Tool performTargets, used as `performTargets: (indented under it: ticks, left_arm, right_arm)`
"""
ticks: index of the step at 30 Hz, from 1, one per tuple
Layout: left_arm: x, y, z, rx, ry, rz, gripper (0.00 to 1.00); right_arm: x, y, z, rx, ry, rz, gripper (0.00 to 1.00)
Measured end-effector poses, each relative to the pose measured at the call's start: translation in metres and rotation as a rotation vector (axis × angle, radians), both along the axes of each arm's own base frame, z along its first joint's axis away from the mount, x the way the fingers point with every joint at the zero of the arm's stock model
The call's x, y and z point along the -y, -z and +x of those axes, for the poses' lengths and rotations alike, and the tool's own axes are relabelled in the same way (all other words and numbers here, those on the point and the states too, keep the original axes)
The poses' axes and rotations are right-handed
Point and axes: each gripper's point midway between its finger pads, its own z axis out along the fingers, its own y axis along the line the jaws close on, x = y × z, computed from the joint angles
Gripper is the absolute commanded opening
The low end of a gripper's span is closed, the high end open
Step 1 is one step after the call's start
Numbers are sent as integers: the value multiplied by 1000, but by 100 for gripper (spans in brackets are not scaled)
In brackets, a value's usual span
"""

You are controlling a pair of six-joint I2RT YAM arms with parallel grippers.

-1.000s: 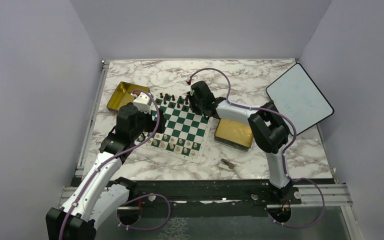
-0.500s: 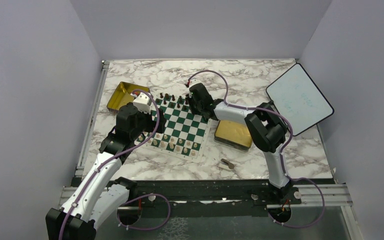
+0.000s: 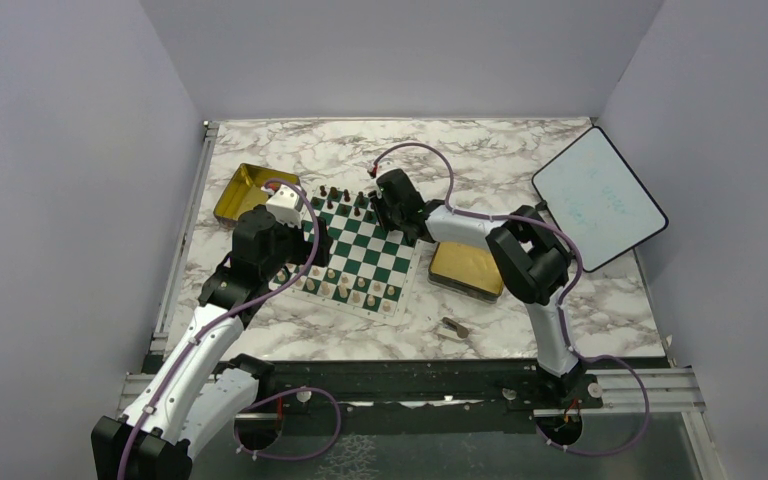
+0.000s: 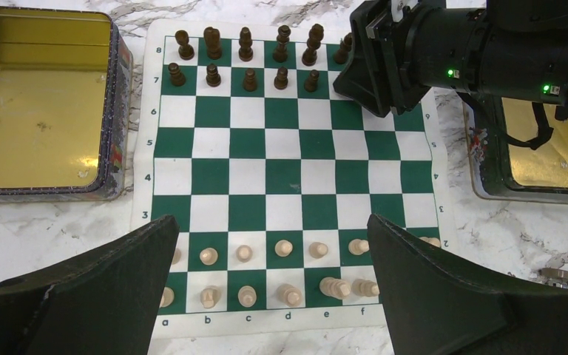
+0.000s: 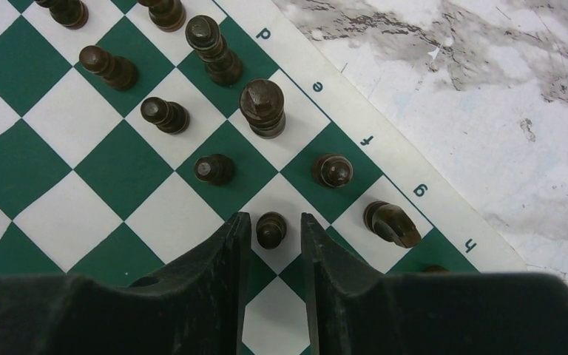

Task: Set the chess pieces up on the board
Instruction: Place the chess piece on the chessboard, then reset both arms

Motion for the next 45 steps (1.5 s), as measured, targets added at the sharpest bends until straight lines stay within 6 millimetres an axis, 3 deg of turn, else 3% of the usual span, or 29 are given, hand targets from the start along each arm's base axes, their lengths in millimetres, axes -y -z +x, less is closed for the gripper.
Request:
performTargets:
  ticks: [11, 17, 21, 25, 26, 30, 31, 34, 40, 45]
  left_arm:
    - [0, 0, 0, 0, 0, 0, 99]
    - [1, 0, -1, 0, 7, -2, 99]
    - [3, 1, -1, -5, 13, -4, 99]
    - [6, 6, 0, -36, 2, -25, 99]
    - [7, 7, 1, -45, -1, -33, 99]
    - [13, -4, 3, -55, 7, -73, 99]
    - [16, -11, 4, -48, 14, -92, 99]
    - [25, -32, 4, -24, 39, -151, 99]
    - [40, -52, -4, -22, 91, -257, 99]
    - [46, -63, -14, 5, 107, -358, 99]
  right_arm:
    - [2, 1, -3, -19, 6, -7, 48]
    - [4, -11, -5, -23, 9, -6, 50]
    - [6, -46, -9, -2, 17, 26, 52]
    - [13, -110, -17, 63, 24, 103, 60]
    - [18, -135, -23, 92, 26, 134, 63]
    - [39, -180, -47, 134, 39, 203, 79]
    - [45, -188, -56, 139, 42, 223, 96]
    - [67, -206, -85, 144, 54, 280, 100]
    - [112, -210, -140, 124, 94, 372, 100]
    - [134, -198, -168, 72, 158, 442, 100]
